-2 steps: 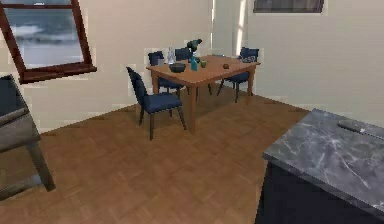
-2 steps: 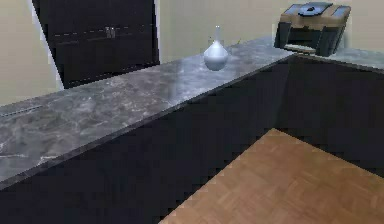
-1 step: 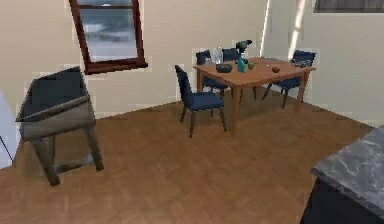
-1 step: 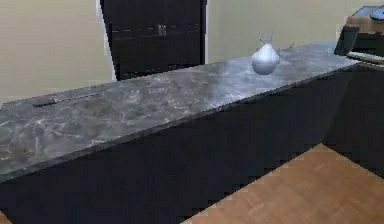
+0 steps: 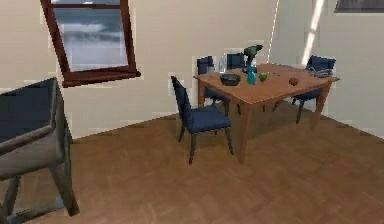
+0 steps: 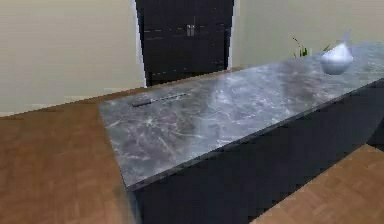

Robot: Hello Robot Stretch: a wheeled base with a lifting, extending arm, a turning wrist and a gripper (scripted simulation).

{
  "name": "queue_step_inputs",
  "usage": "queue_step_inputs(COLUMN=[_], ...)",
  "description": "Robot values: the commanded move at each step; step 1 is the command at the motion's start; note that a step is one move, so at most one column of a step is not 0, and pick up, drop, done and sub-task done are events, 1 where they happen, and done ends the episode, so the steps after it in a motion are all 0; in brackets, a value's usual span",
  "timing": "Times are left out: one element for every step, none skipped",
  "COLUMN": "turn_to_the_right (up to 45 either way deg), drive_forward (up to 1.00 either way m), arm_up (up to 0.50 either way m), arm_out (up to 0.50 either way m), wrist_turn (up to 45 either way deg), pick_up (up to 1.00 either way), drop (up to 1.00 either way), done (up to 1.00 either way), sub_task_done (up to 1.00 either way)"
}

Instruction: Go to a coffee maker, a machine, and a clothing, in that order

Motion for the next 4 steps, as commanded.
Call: queue_step_inputs(turn_to_the_right=[-45.0,-33.0,0.0,-42.0], drive_forward=[0.00,0.00,0.70,0.00], arm_up=[0.00,0.00,0.00,0.00], arm_out=[0.00,0.00,0.00,0.00], wrist_turn=[0.0,0.0,0.0,0.0], pick_up=[0.00,0.00,0.00,0.00], drop=[0.00,0.00,0.00,0.00], done=[0.00,0.00,0.00,0.00], sub_task_done=[0.00,0.00,0.00,0.00])
